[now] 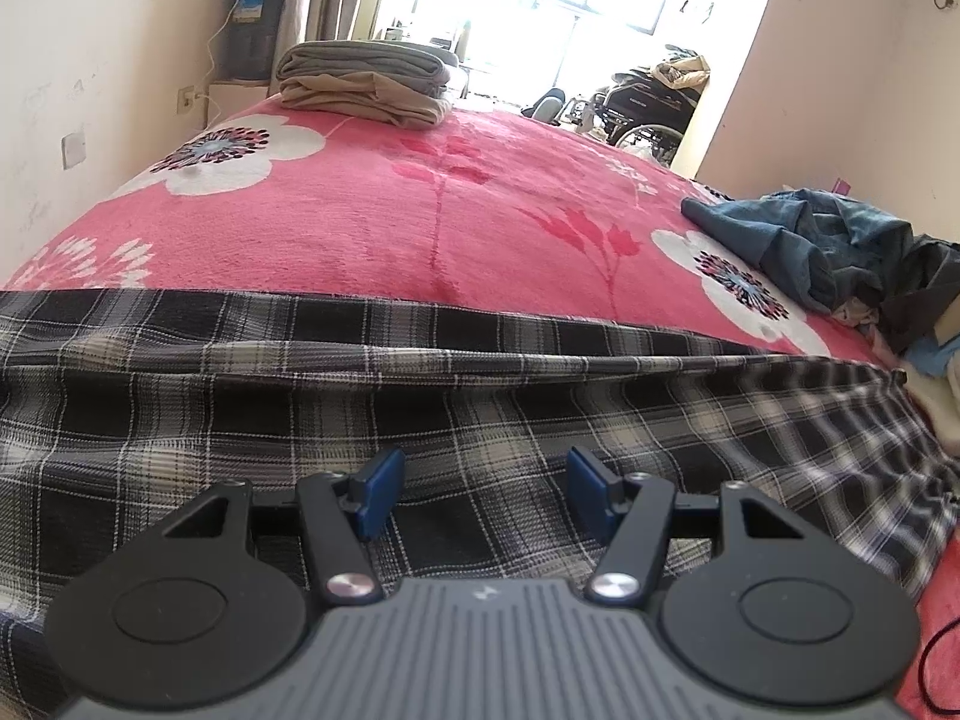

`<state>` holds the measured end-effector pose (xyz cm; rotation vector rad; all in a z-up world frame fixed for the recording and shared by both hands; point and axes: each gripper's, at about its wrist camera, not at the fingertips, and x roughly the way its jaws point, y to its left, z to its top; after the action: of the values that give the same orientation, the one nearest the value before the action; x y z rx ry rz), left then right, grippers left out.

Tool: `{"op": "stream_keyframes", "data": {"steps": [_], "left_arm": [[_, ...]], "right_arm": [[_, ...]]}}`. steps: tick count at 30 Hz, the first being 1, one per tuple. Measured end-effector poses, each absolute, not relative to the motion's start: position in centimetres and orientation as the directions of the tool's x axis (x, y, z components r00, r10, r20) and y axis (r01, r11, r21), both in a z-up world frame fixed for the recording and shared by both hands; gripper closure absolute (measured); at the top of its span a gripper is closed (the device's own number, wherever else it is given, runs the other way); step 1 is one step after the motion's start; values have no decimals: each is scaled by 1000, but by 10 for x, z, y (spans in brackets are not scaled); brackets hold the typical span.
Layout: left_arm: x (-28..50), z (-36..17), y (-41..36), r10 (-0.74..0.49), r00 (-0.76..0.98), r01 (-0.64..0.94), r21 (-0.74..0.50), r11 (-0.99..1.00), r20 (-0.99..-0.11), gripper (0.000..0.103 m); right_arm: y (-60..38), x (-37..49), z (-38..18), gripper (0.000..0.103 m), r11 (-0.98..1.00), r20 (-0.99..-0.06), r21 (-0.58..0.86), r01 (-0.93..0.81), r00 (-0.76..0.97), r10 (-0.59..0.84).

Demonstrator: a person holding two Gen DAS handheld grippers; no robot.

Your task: Fold clothes

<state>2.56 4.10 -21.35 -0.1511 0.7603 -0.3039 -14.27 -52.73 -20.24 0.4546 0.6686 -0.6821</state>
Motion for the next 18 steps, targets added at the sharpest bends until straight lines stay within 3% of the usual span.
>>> {"op": "stream_keyframes", "data": {"steps": [4,9,13,15,18], "left_arm": [[27,-214,41,-322,685,214,-241,946,-654,42],[28,-213,43,-321,684,213,-242,947,-655,42],[30,-213,45,-322,686,209,-247,946,-653,42],[31,-213,46,-322,688,204,-252,946,-651,42],[31,-212,48,-318,694,193,-259,946,-645,42]], "right_arm": [[-495,-114,-186,89,877,-630,77,474,705,-326],[-459,-74,-221,91,978,-694,-97,187,691,-201],[-515,-103,-235,93,858,-687,-81,507,596,-416],[-540,-119,-232,89,769,-685,-71,636,529,-501],[-532,-116,-212,89,802,-650,-107,587,570,-503]]}}
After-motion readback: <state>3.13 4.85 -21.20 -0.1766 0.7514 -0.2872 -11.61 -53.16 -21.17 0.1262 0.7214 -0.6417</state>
